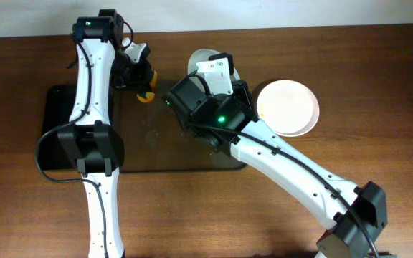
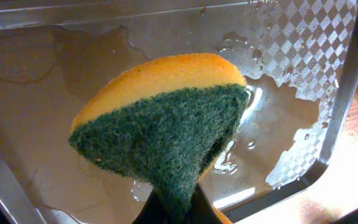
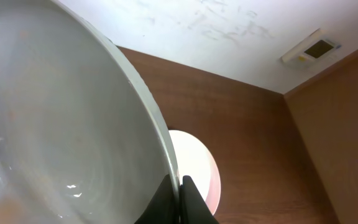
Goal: Clean dirty plates on tray and stack at the side
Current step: 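Carry the plate right and lower it onto the stacked plates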
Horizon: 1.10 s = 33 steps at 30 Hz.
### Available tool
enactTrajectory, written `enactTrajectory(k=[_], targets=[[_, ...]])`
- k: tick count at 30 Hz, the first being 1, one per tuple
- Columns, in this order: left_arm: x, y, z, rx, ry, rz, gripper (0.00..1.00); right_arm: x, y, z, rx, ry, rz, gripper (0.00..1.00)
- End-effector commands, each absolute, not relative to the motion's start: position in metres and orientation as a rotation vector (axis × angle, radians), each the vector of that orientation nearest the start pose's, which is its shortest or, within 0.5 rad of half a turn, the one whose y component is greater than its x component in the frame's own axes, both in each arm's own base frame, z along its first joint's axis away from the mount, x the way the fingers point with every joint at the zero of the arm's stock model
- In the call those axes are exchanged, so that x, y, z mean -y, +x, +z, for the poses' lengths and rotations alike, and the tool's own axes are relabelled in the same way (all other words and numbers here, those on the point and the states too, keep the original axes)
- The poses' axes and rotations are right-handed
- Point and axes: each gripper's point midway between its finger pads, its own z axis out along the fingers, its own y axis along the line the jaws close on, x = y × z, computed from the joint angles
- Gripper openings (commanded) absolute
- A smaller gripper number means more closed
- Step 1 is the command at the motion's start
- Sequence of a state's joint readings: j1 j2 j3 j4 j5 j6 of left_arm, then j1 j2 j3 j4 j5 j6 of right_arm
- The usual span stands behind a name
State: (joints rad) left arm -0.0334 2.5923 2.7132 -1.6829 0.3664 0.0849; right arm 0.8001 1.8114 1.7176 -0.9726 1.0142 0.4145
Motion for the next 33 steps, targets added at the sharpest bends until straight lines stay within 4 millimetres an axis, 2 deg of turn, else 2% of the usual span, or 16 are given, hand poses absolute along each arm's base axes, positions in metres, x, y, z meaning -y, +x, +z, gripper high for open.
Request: enactTrajectory(k=[1,6,9,12,15,18,21,24,25,27,29,30,31,33], targets=[[0.077,0.481,0.103,-3.073,0.162,-0.571,0.00,-0.201,0.390,0.260,-2.142,-0.078,-0.566,0.04],[0.088,0.480,0.103,-3.074,0.196,-0.571,0.00,-0.205,0.395,0.238,-2.284,-0.057,-0.380,0.04],[0.096,0.480,0.102,-3.070,0.225,-0.568,0.01,-0.199,0.400,0.229,-2.376,-0.029,-0.251,0.04],[0.096,0.481,0.100,-3.072,0.231,-0.547,0.01,-0.193,0.402,0.230,-2.403,-0.005,-0.189,0.04],[0.096,0.481,0.100,-3.072,0.231,-0.547,0.01,-0.188,0.405,0.243,-2.412,0.031,-0.083,0.04],[0.096,0.481,0.100,-3.071,0.231,-0.546,0.00,-0.171,0.408,0.254,-2.444,0.094,0.082,0.04],[0.096,0.483,0.101,-3.064,0.233,-0.545,0.00,-0.153,0.411,0.252,-2.507,0.132,0.234,0.04],[0.096,0.483,0.101,-3.064,0.233,-0.545,0.01,-0.120,0.417,0.249,-2.562,0.196,0.429,0.04],[0.096,0.483,0.101,-3.064,0.233,-0.545,0.00,-0.098,0.419,0.248,-2.568,0.261,0.465,0.04],[0.096,0.483,0.101,-3.061,0.234,-0.545,0.00,-0.056,0.422,0.240,-2.581,0.378,0.430,0.04],[0.096,0.483,0.101,-3.061,0.234,-0.545,0.01,-0.018,0.422,0.220,-2.611,0.508,0.390,0.04],[0.096,0.483,0.101,-3.061,0.234,-0.545,0.00,-0.008,0.421,0.212,-2.624,0.539,0.380,0.04],[0.096,0.483,0.101,-3.061,0.234,-0.545,0.00,0.007,0.420,0.189,-2.668,0.585,0.360,0.04],[0.096,0.483,0.101,-3.061,0.234,-0.545,0.01,0.018,0.418,0.156,-2.722,0.638,0.348,0.04]])
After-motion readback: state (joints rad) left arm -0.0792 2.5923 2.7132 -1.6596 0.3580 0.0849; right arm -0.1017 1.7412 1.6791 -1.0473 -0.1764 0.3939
